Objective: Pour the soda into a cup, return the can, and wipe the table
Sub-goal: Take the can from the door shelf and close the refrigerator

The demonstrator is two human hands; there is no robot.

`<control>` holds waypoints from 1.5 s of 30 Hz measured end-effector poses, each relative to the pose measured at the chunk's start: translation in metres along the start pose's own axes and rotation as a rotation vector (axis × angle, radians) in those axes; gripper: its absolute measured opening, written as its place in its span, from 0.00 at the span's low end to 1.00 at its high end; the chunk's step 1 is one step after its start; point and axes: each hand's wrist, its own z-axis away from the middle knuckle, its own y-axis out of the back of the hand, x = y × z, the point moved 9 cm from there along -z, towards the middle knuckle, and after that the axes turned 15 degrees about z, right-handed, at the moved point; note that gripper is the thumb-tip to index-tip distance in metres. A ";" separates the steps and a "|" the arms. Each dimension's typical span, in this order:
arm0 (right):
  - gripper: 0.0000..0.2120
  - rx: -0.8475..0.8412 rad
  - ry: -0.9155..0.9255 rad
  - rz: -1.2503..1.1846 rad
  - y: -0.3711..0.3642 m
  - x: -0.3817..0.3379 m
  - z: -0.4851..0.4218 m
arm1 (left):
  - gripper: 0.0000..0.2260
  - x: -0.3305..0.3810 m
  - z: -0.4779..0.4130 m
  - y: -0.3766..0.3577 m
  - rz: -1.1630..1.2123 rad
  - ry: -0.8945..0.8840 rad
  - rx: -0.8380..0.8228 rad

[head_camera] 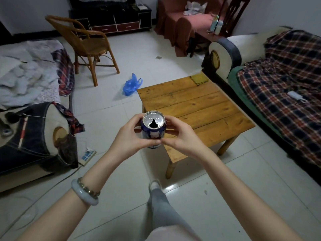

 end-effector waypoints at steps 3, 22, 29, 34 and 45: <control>0.32 0.009 -0.024 -0.012 0.002 0.013 -0.038 | 0.32 -0.013 -0.040 0.007 -0.015 -0.001 -0.020; 0.31 0.168 -0.304 -0.013 0.046 0.135 -0.259 | 0.32 -0.095 -0.324 -0.008 -0.066 0.096 -0.351; 0.30 0.308 -0.462 -0.004 0.051 0.183 -0.302 | 0.32 -0.133 -0.403 -0.037 -0.098 0.092 -0.590; 0.30 0.439 -0.609 -0.025 0.042 0.213 -0.331 | 0.32 -0.163 -0.452 -0.053 -0.117 0.085 -0.787; 0.26 0.609 -0.850 -0.129 -0.017 0.305 -0.361 | 0.34 -0.279 -0.502 -0.094 -0.190 0.155 -1.070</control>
